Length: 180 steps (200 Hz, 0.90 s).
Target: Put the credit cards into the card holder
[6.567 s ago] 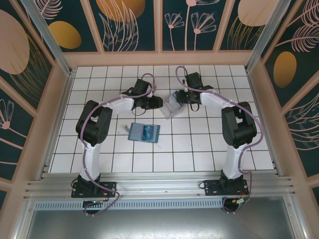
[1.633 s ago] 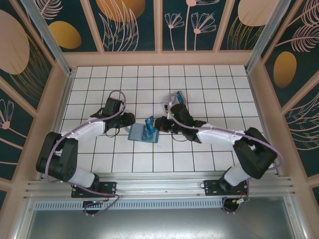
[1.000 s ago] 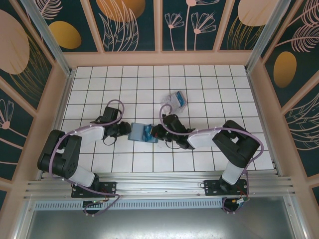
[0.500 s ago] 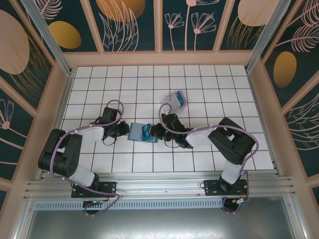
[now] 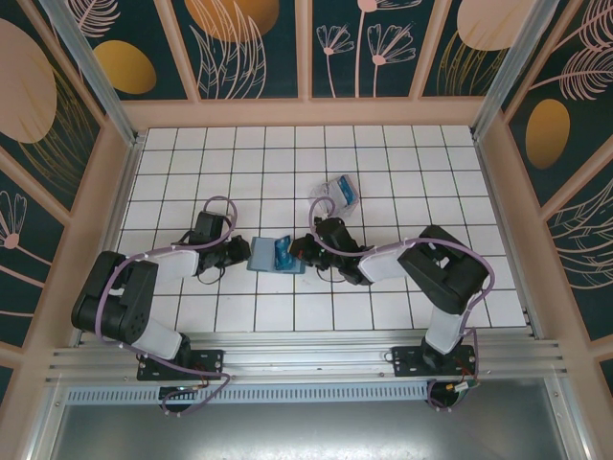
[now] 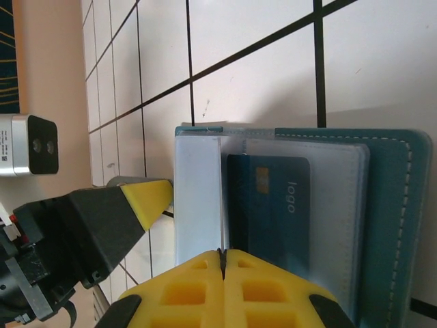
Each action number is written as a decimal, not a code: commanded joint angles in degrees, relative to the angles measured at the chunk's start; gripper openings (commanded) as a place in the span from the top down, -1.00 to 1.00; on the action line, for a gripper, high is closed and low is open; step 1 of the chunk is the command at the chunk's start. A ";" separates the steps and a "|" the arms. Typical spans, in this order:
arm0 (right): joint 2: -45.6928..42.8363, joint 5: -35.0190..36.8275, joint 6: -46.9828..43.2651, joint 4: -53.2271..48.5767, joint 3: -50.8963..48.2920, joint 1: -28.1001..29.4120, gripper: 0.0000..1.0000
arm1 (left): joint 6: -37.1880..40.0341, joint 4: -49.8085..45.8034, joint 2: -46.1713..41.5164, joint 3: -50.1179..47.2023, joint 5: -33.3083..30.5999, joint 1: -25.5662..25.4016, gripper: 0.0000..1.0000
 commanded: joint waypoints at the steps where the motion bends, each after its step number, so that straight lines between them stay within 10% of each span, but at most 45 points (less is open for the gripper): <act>1: 2.03 -1.61 1.42 3.63 -0.17 -0.31 0.96 | -1.30 -2.48 -0.07 -1.94 5.81 -0.66 0.67; 180: 5.24 3.96 -4.84 -7.07 7.39 4.14 0.97 | -2.75 -2.93 -3.04 -3.10 7.06 -0.69 0.68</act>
